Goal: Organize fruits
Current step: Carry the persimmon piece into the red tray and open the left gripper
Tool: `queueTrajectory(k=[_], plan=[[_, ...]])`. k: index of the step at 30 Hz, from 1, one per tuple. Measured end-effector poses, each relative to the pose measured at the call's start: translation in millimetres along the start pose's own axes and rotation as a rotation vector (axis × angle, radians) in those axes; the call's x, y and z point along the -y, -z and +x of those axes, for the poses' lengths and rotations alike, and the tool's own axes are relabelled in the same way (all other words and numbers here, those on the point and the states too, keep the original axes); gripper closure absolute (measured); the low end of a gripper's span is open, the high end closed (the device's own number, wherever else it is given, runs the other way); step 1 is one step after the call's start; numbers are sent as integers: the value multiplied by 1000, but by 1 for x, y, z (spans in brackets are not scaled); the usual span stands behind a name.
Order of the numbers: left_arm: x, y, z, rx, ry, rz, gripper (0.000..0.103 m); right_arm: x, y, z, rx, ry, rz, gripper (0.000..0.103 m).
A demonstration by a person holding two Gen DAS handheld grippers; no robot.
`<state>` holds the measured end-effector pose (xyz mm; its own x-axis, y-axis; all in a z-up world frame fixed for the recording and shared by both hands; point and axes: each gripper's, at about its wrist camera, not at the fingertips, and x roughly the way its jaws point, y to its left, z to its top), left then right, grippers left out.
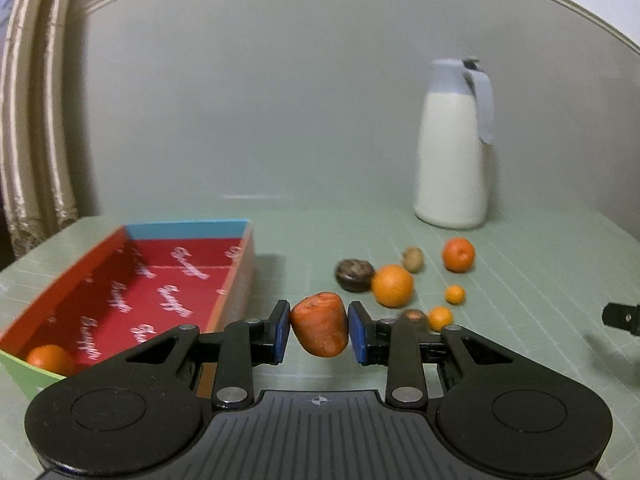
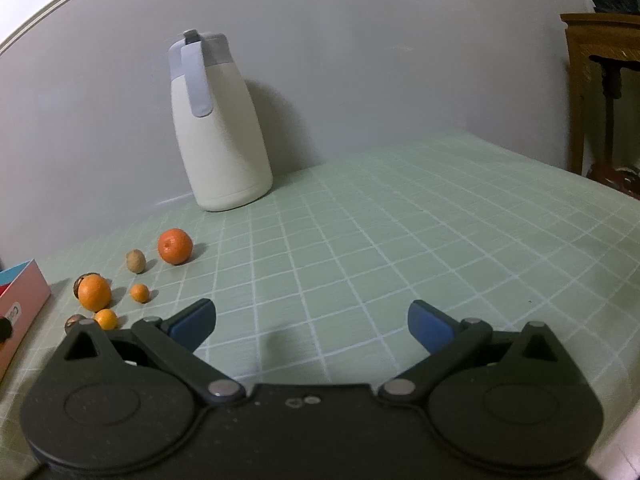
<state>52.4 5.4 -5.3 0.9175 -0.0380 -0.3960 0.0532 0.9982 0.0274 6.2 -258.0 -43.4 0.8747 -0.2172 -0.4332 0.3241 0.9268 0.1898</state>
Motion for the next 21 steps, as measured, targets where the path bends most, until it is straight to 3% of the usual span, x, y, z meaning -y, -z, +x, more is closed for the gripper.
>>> queueTrajectory(k=[12, 21], plan=[[-48, -3, -13, 31, -136, -62, 71, -37, 6, -1, 0, -52, -65, 0], [-93, 2, -6, -25, -206, -152, 71, -65, 12, -3, -3, -98, -119, 0]])
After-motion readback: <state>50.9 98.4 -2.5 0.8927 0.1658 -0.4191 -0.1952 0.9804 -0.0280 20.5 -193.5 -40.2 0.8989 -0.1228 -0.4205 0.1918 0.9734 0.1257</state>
